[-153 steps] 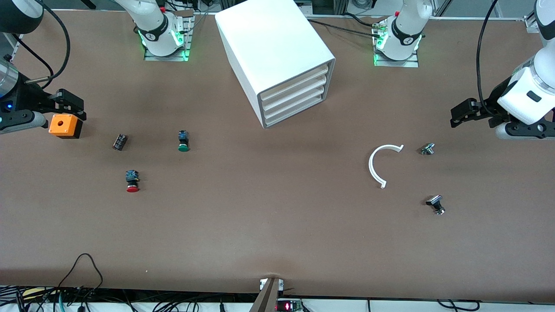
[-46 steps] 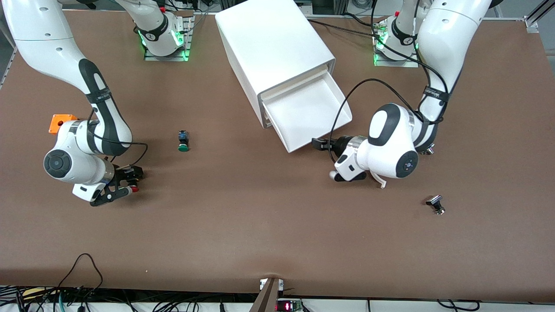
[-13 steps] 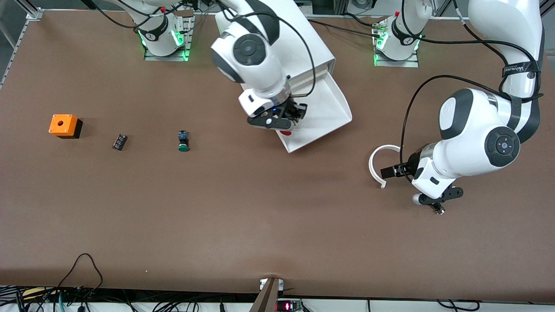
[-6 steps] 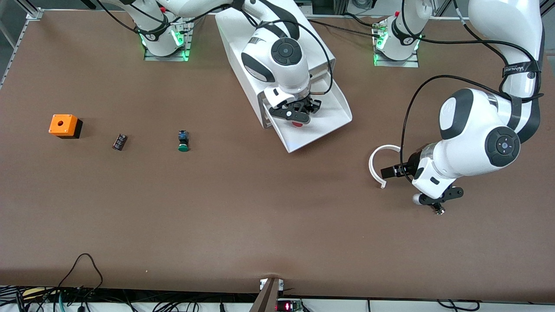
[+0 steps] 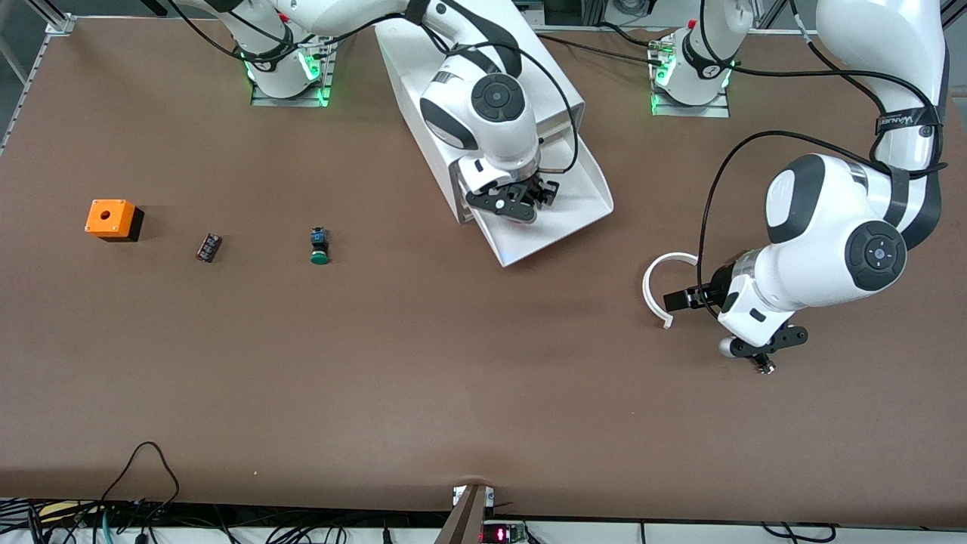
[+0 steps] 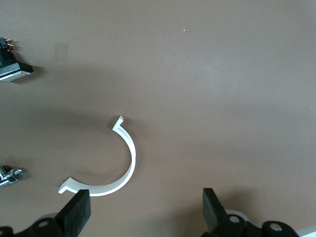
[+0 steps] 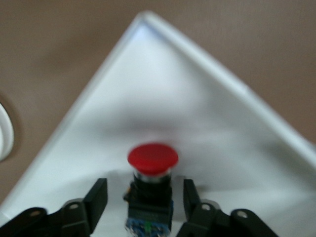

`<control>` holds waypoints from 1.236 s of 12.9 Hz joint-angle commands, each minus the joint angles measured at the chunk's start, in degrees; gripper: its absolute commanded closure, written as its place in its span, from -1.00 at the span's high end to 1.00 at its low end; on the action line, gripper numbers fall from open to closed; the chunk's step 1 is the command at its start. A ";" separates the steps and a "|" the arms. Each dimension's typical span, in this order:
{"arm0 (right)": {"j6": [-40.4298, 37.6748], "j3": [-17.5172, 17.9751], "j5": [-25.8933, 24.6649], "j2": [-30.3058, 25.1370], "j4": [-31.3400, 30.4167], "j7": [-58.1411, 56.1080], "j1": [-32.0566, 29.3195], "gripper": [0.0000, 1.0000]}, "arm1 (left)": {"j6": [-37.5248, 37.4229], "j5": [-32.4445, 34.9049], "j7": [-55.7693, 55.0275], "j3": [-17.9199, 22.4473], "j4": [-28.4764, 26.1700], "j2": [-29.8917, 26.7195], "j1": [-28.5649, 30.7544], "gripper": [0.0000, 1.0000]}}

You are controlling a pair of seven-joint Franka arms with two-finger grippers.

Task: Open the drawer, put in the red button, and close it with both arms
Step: 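Carry the red button into the open drawer with the right gripper, then open the right gripper to release the button and withdraw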

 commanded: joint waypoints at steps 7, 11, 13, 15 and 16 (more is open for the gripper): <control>-21.09 -0.16 4.05 -7.33 9.99 -25.27 -19.24 1.00 | -0.73 1.65 -2.43 -0.92 -0.80 -1.89 0.83 1.00; -29.87 -0.42 8.12 -12.96 9.47 -49.44 -31.82 1.00 | -0.47 1.83 -6.48 -1.19 -1.68 -1.89 -0.58 1.00; -34.44 -0.59 11.00 -15.42 9.29 -60.95 -37.18 1.00 | -0.21 1.83 -9.72 -1.19 -1.86 -1.45 -2.33 1.00; -37.27 -1.47 12.68 -17.96 8.42 -71.85 -41.50 1.00 | 0.40 1.91 -13.07 -1.19 -2.47 -1.01 -4.18 1.00; -37.45 -5.48 12.95 -21.54 5.54 -76.69 -41.34 1.00 | 2.06 1.91 -14.82 -1.10 -3.52 -1.01 -5.23 1.00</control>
